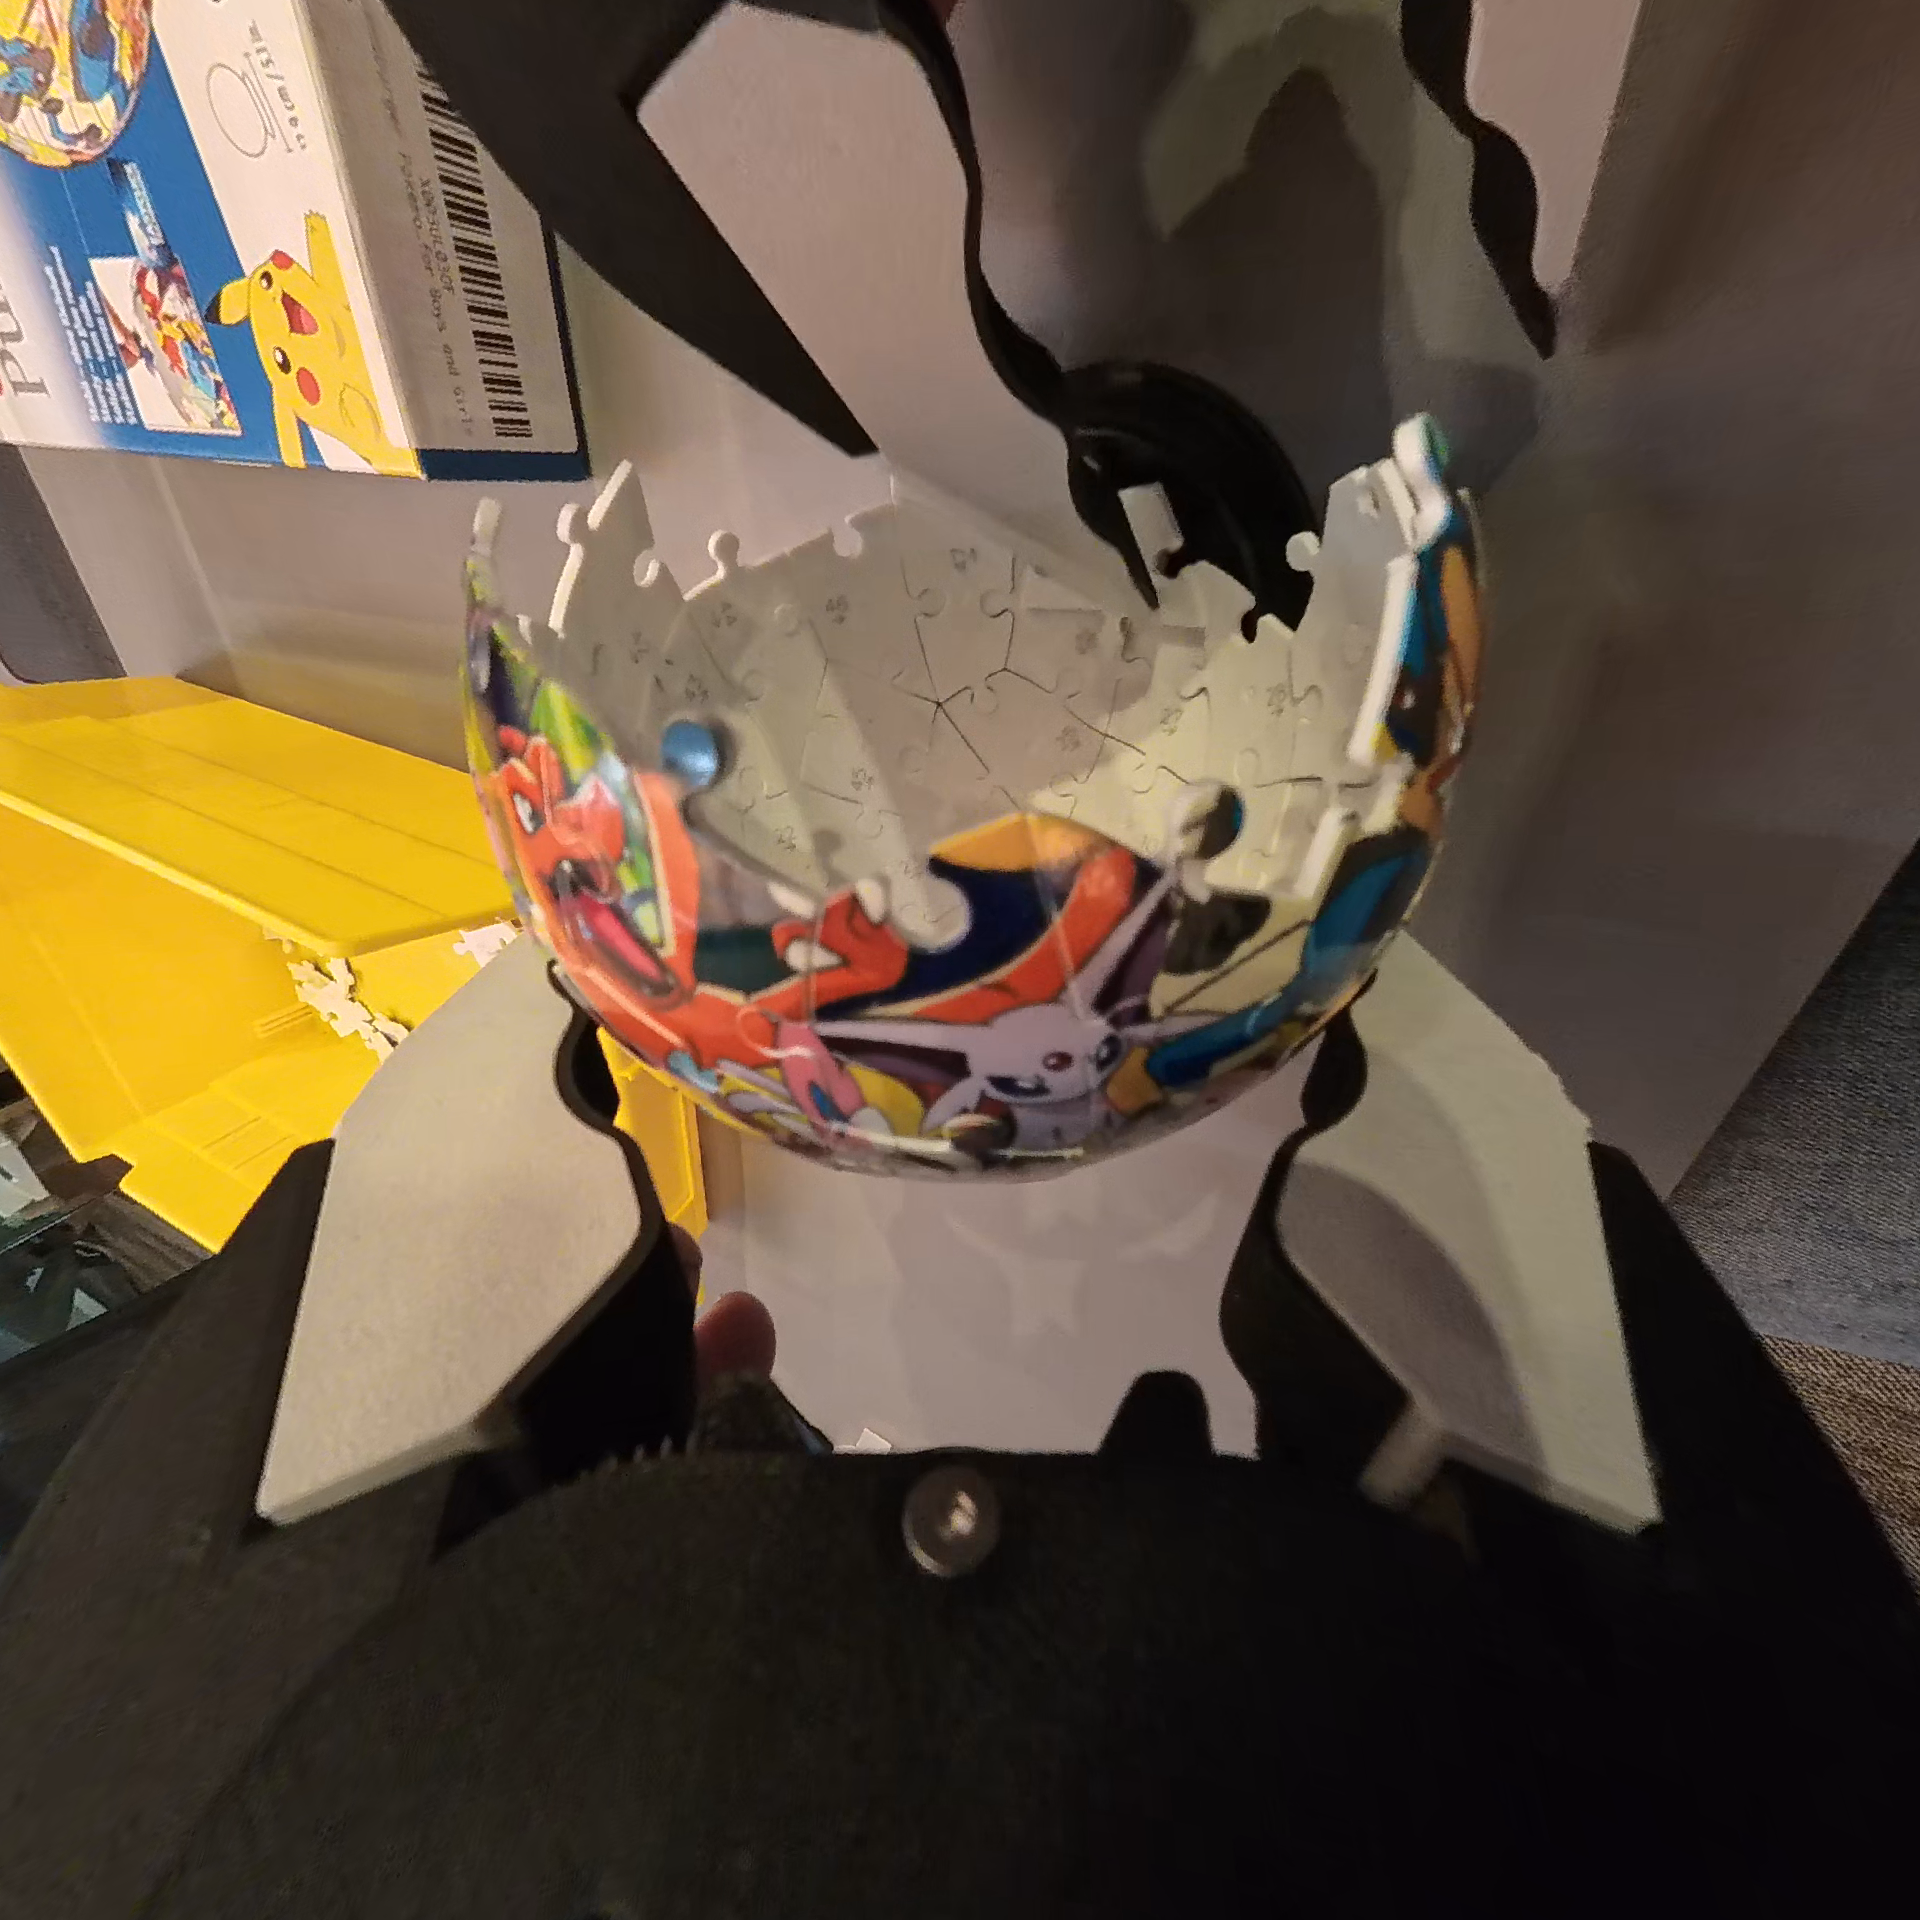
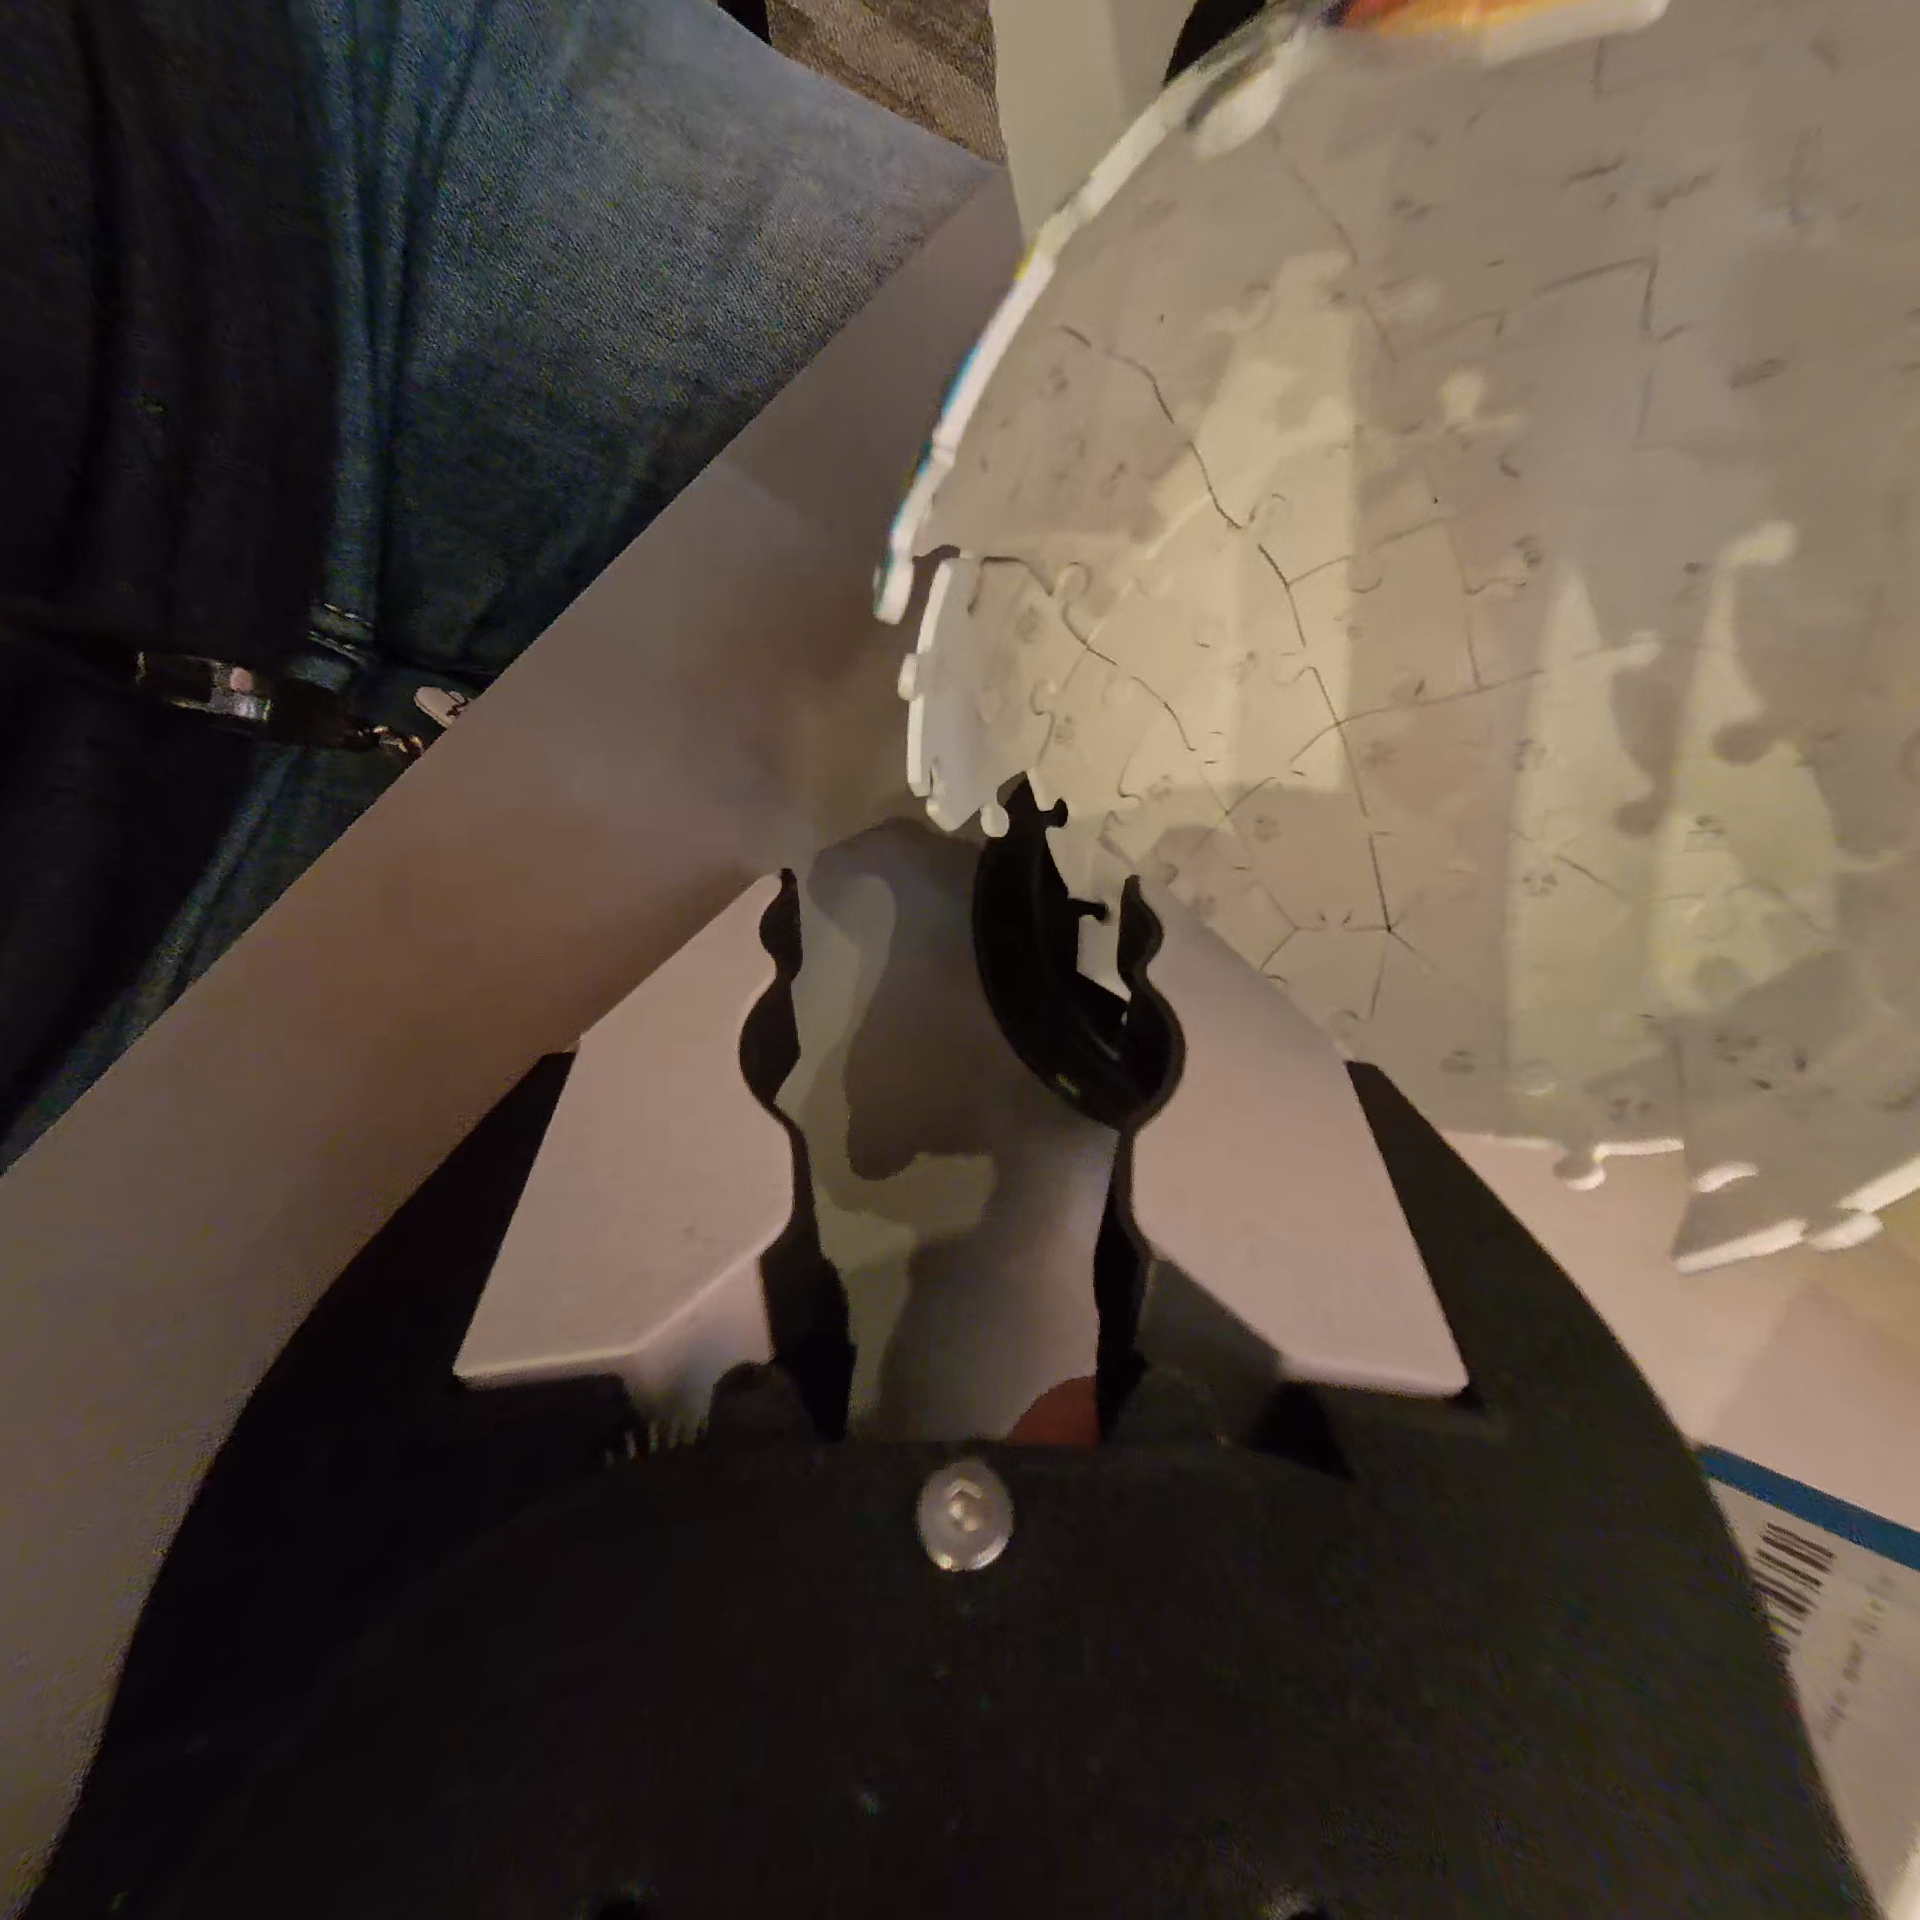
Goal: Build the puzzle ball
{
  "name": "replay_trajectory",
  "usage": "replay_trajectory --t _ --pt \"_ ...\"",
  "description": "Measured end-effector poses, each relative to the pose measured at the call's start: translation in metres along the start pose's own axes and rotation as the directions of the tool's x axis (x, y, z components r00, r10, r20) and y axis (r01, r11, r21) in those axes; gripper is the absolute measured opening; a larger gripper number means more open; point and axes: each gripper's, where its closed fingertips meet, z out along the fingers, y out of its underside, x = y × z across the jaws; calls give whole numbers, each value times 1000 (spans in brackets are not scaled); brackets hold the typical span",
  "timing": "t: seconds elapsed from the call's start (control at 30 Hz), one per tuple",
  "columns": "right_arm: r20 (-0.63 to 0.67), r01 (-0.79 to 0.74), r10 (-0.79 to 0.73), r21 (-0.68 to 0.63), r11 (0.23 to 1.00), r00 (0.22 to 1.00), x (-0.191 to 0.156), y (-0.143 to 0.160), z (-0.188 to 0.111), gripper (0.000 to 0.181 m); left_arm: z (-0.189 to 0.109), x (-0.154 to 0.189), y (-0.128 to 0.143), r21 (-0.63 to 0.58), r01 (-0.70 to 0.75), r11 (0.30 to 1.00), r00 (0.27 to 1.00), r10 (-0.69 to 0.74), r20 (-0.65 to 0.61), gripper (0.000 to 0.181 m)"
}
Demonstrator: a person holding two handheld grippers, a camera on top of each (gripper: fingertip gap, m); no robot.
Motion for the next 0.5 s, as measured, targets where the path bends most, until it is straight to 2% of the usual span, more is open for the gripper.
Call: replay_trajectory --t 0.27,0.37,0.5 --pt "-18 21 -22 -44 999 1000 -3 6 -7 57 1 0 -1 6 2 1000 1000 -2 3 130" --pt "-15 20 -21 -54 998 1000 -4 9 -10 50 1 0 -1 6 2 1000 1000 -2 4 130" --pt "-18 19 -20 -58 998 1000 -6 10 -11 52 1 0 -1 7 3 1000 1000 -3 5 130"
